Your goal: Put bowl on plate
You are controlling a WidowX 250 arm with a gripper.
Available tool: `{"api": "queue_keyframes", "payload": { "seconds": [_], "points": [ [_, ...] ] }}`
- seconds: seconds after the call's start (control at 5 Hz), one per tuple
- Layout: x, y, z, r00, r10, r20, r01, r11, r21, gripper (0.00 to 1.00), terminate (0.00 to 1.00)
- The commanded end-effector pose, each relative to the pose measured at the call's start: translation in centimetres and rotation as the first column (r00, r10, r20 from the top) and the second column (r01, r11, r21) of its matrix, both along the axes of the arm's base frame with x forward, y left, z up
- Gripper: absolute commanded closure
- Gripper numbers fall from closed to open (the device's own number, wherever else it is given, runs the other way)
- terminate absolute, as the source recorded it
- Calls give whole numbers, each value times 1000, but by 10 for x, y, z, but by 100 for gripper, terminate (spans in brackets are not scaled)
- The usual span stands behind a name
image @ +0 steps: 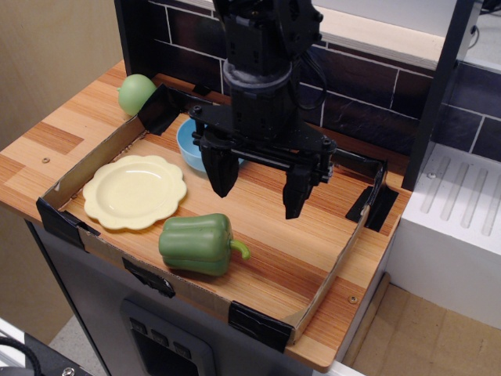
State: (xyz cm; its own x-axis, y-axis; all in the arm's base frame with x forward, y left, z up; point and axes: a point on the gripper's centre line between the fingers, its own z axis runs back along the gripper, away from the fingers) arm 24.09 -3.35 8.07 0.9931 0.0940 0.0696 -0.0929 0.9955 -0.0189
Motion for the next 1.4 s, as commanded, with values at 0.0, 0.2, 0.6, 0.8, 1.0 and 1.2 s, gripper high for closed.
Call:
{"api": "queue_keyframes", "payload": {
  "seconds": [0.0,0.2,0.6,0.8,1.0,1.2],
  "points": [
    [0,0,0,1000,0,0,0,1000,0,0,0],
    [23,26,-4,997,-57,44,56,998,30,0,0],
    [72,63,-11,981,-184,68,176,979,101,0,0],
    [86,66,-20,961,-271,61,261,956,136,0,0],
    [90,61,-37,939,-341,41,332,931,151,0,0],
    [92,57,-48,940,-337,44,327,933,153,0,0]
  ]
}}
